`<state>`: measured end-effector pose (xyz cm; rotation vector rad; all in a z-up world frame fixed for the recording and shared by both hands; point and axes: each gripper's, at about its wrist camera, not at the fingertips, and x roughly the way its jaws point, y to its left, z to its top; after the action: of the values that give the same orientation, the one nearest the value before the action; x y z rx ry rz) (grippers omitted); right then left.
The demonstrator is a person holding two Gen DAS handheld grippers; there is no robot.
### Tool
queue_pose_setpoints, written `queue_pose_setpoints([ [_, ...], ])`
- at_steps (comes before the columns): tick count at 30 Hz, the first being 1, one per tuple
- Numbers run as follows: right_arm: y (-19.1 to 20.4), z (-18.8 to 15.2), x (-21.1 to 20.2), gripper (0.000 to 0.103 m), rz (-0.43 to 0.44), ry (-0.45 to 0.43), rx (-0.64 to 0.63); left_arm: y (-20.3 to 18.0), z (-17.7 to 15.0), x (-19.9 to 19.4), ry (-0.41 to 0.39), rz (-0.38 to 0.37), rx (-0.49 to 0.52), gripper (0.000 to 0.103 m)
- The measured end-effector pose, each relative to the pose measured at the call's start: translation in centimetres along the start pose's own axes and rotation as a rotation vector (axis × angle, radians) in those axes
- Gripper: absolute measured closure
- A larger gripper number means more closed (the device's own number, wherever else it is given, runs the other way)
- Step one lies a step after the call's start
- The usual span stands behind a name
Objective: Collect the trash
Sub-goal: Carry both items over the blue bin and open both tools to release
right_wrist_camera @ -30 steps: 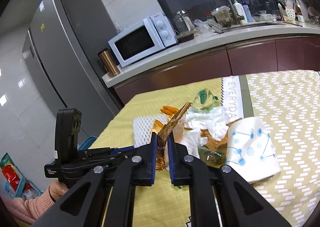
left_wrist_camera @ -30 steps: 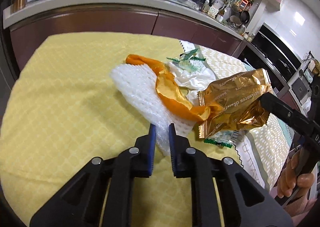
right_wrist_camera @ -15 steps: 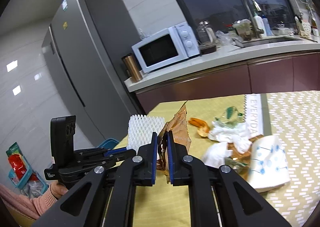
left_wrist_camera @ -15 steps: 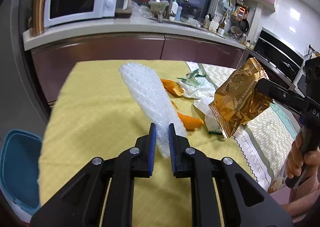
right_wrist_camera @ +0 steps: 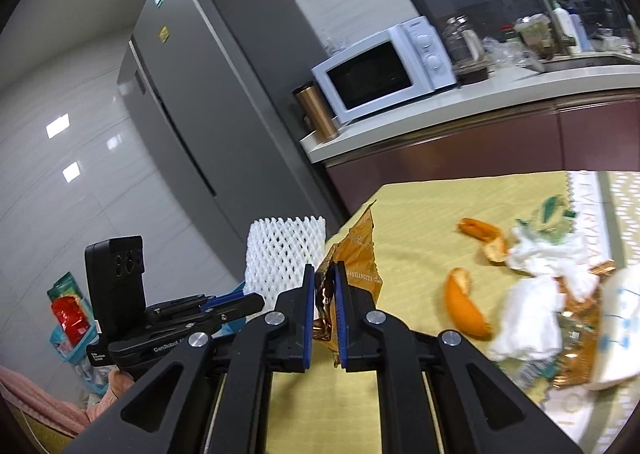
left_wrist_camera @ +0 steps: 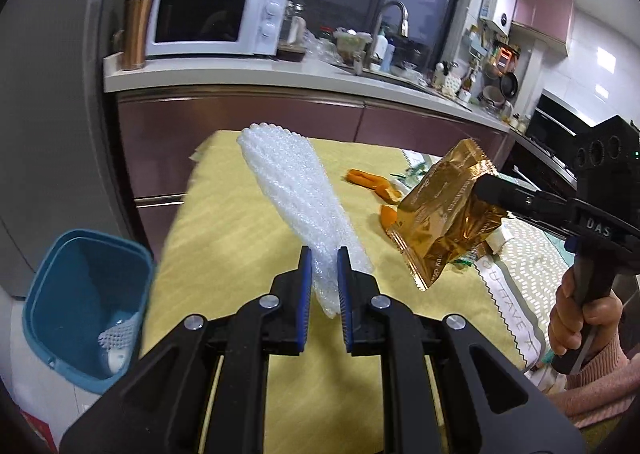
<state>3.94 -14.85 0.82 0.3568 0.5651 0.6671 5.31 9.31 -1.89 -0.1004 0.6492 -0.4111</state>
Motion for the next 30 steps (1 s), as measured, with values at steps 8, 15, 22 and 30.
queue_pose_setpoints([
  [8,3.0,0.8,4.3,0.094,0.107,0.059,-0.032,5.3,-1.1,-4.4,-0.054,0.101,-0.077,0.090],
  [15,5.8,1.7,7.8,0.094,0.202,0.104,-0.072,9.9,-1.6,-8.0,-0.099,0.195,-0.142,0.090],
  [22,8.4,2.5,12.2,0.094,0.286,0.159,-0.089,14.8,-2.2,-10.0,-0.099,0.324,-0.203,0.090],
  [30,10.5,2.5,17.2,0.094,0.345,0.233,-0.084,18.7,-4.3,-9.8,-0.047,0.412,-0.247,0.090],
])
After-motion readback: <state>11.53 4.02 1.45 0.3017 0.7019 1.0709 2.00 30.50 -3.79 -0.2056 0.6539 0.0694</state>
